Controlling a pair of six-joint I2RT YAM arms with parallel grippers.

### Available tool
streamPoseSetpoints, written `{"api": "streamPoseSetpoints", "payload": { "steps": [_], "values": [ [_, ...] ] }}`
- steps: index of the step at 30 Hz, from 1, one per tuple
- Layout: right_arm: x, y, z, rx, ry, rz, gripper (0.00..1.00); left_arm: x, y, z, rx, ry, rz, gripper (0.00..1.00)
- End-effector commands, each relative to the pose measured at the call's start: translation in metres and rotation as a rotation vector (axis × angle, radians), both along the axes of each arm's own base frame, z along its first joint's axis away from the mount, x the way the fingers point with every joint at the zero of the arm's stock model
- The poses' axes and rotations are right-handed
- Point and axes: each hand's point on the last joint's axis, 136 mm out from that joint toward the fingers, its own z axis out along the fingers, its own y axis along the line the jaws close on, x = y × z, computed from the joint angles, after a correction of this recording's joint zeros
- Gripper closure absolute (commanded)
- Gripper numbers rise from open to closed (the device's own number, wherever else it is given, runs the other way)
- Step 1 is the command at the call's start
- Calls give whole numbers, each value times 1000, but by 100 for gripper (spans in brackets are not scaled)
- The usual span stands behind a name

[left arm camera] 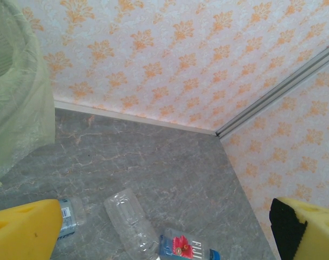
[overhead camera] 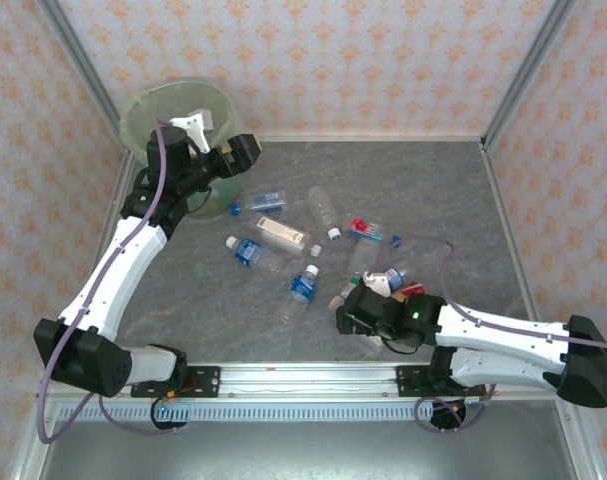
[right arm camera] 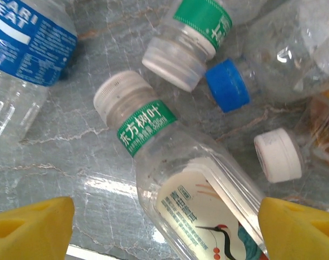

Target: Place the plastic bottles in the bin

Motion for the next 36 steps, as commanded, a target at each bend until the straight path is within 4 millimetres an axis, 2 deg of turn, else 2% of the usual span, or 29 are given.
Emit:
{"api": "streamPoseSetpoints", "payload": {
  "steps": [1, 7, 17, 23, 29, 32, 34, 36],
  "values": [
    [-2, -19, -10, -63, -10, -86, 12, -8, -5, 8, -20, -23, -22, 1],
    [-4, -36, -16, -96, -20, -136, 10, -10, -4, 7, -13, -19, -20, 1],
    [-8, -22, -27, -70, 10, -92, 14, -10, -3, 7, -5, -20, -16, 1],
    [-7, -20, -40, -124, 22, -72, 15, -9, -4, 5, 3, -14, -19, 1],
    [0, -12, -49, -173, 4, -54, 25, -8, -3, 6, 13, -13, -16, 1],
    [10, -6, -45, -196, -35, -61, 28, -7, -2, 5, 24, -11, -13, 1],
    [17, 2, -43, -207, -61, -51, 35, -7, -2, 5, 26, -11, -11, 1],
    [23, 8, -41, -222, -84, -51, 36, -7, -2, 5, 27, -11, -11, 1]
  ]
}}
